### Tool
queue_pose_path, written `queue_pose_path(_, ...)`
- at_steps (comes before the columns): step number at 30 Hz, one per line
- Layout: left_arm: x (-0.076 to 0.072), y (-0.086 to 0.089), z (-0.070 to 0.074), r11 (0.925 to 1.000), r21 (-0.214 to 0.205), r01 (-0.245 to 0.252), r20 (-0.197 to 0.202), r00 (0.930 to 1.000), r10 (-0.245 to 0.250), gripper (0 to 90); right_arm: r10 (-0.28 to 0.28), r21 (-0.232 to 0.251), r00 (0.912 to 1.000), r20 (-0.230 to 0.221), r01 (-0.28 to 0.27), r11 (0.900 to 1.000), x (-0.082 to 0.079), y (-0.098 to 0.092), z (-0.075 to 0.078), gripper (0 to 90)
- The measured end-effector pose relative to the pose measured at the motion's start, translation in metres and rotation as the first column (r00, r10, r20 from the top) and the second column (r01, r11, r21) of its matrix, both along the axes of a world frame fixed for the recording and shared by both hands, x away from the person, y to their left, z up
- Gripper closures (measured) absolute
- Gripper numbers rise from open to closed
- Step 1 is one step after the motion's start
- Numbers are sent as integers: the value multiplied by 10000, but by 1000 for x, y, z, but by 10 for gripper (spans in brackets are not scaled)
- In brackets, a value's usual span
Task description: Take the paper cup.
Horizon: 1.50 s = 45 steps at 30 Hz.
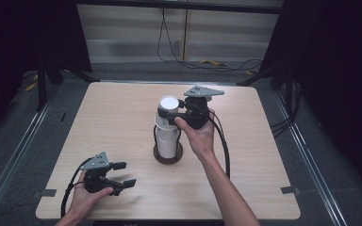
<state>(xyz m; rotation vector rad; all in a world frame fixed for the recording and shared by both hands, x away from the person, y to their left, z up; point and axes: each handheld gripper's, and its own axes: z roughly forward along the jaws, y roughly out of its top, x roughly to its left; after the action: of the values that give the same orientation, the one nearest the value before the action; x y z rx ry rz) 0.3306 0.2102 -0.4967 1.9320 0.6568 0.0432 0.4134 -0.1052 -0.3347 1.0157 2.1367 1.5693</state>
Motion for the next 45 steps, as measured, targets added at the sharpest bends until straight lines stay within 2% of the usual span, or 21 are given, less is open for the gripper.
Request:
queue_pose_path(6, 1, 2, 0, 9999, -79, -116, -8, 9999, 116, 173, 83, 468, 10000, 56, -85, 9989, 0, -4, 6, 338)
queue_pose_path(14, 0, 1, 0, 10000, -14, -12, 47, 10000, 12, 187, 41, 655, 10000, 28, -43, 9978, -1, -10, 9, 338)
queue_pose_path(22, 0, -1, -1, 9999, -149, -35, -32, 10000, 35, 185, 80, 933, 10000, -2, -79, 9956, -2, -15, 12, 339)
queue_pose_path(25, 0, -4, 0, 9991, -318, -268, -55, 9996, 267, 186, 126, 1024, 9999, 51, -130, 9947, -2, -17, 14, 340)
queue_pose_path(28, 0, -6, 1, 9994, -305, -133, 49, 9999, 135, 185, 105, 1207, 9999, 36, -109, 9926, -1, -20, 14, 340)
queue_pose_path(30, -1, -6, 1, 9992, -368, -132, -23, 9999, 131, 185, 149, 1376, 9999, 62, -156, 9904, -2, -23, 16, 339)
queue_pose_path(34, 0, -5, 2, 9989, -415, -227, -59, 9997, 225, 185, 56, 1394, 10000, 57, -63, 9902, -3, -28, 18, 339)
queue_pose_path(36, 0, -5, 3, 9983, -479, -331, -107, 9994, 326, 184, 41, 1362, 9999, 98, -54, 9907, -4, -31, 19, 339)
queue_pose_path(37, 0, -7, 3, 9961, -707, -537, -347, 9981, 513, 184, 32, 1376, 10000, 77, -42, 9905, -6, -32, 20, 340)
queue_pose_path(39, -2, -12, 7, 9967, -599, -547, -357, 9980, 526, 178, 57, 1472, 9999, 90, -69, 9891, -9, -37, 22, 339)
queue_pose_path(40, -4, -16, 9, 9983, -437, -393, -178, 9991, 386, 178, -51, 1522, 9999, 97, 36, 9883, -14, -43, 25, 339)
queue_pose_path(45, 1, -15, 11, 9979, -477, -439, -188, 9989, 430, 173, -128, 1362, 9998, 125, 110, 9906, -25, -56, 30, 343)
